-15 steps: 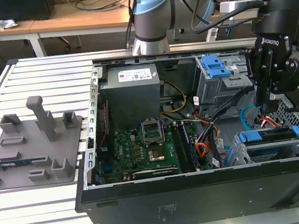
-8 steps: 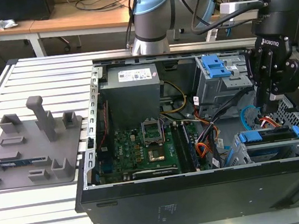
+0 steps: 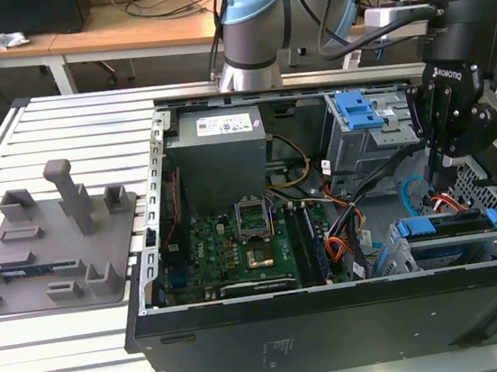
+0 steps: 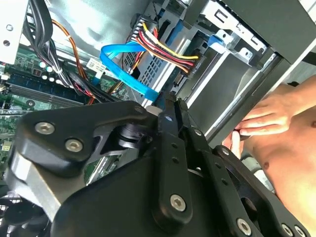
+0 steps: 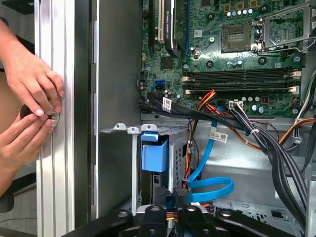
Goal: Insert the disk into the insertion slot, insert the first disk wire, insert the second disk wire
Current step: 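Insert the second disk wire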
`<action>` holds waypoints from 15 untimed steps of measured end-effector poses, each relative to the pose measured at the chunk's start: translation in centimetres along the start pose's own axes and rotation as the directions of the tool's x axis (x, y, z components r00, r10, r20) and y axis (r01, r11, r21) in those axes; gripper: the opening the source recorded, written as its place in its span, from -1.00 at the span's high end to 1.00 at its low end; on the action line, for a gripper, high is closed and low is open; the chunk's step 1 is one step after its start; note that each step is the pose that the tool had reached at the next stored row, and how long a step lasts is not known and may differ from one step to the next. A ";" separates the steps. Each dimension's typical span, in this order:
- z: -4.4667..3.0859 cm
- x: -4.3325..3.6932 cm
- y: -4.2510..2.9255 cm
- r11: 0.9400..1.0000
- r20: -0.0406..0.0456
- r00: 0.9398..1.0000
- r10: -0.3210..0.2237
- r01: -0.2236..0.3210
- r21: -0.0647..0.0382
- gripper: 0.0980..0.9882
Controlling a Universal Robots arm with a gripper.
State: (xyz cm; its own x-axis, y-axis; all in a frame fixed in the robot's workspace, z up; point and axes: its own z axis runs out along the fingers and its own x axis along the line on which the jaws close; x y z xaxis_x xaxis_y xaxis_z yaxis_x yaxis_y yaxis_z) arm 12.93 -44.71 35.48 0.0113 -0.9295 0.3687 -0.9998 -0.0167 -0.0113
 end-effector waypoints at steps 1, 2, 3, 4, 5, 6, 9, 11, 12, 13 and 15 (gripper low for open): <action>0.03 -0.01 0.00 1.000 0.000 1.000 0.000 0.000 0.000 0.86; 0.08 -0.03 0.00 1.000 0.000 1.000 0.000 0.000 0.000 0.86; 0.11 -0.04 0.00 1.000 0.000 1.000 0.000 0.000 0.000 0.86; 0.14 -0.05 0.00 1.000 0.000 1.000 0.000 0.000 0.000 0.86; 0.17 -0.07 0.00 1.000 0.000 1.000 0.000 0.000 0.000 0.86; 0.19 -0.07 0.00 1.000 0.000 1.000 0.000 0.000 0.000 0.86; 0.23 -0.02 -0.12 1.000 0.003 1.000 0.000 0.000 0.000 0.86; 0.24 0.02 -0.60 1.000 0.004 1.000 0.000 0.000 0.000 0.86; 0.25 0.02 -0.84 1.000 0.004 1.000 0.000 0.000 0.000 0.86; 0.25 0.02 -1.07 1.000 0.004 1.000 0.000 0.000 0.000 0.86; 0.30 0.15 -1.22 1.000 0.008 1.000 0.000 0.000 0.000 0.86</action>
State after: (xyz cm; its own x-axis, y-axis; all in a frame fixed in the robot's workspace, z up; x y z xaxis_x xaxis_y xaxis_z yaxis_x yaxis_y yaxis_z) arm 14.16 -44.94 35.27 0.0112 -0.9323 0.3615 -0.9998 -0.0164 -0.0112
